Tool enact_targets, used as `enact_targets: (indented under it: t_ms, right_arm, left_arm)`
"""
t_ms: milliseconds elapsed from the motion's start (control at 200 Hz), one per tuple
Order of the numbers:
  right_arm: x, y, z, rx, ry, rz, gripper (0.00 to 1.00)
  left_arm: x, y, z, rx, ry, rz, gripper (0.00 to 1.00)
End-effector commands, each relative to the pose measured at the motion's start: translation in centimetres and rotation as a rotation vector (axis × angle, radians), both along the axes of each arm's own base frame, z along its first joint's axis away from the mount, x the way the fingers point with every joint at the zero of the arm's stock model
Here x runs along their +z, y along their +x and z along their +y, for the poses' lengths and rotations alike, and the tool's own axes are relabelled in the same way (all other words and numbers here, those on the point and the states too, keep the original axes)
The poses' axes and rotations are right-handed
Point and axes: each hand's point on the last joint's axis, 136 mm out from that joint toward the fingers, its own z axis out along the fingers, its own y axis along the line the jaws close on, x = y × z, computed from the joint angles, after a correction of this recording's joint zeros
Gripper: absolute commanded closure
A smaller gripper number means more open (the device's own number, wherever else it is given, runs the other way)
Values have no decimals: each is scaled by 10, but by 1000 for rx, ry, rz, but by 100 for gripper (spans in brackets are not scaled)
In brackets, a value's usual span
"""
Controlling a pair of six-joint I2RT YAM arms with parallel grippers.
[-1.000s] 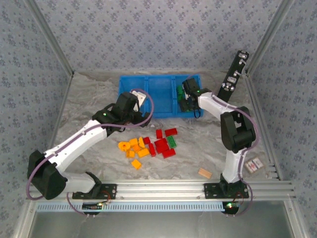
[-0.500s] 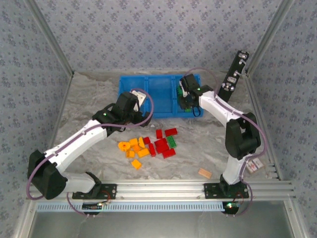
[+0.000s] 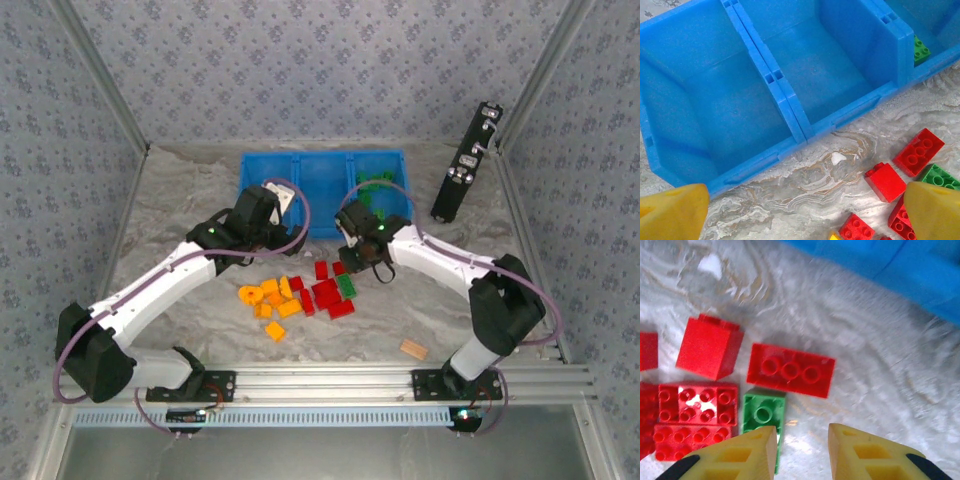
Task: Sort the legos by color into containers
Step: Pick up the lego from the bottom-center of the table.
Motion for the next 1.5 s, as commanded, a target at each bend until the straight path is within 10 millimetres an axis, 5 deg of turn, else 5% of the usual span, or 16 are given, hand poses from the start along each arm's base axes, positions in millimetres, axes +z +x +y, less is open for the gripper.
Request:
enact_targets:
  t_ms: [0, 370, 755, 1155, 1500]
  right_arm:
    - [-12, -8, 8, -15, 1, 33, 64]
    - [-39, -17, 12, -6, -56, 60, 49]
    - [-54, -20, 17, -27, -75, 87, 47]
    - [-75, -19, 17, -21, -95, 98, 51]
    - [-86, -21, 6, -33, -111, 124, 67]
  left_arm:
    - [26, -3, 1, 1, -61, -29, 0]
    - [27, -11, 2, -7, -81, -17, 0]
    - [30, -12, 10, 3, -49, -34, 0]
    - [23, -14, 14, 13, -37, -26, 0]
    - [21, -15, 18, 25, -24, -27, 0]
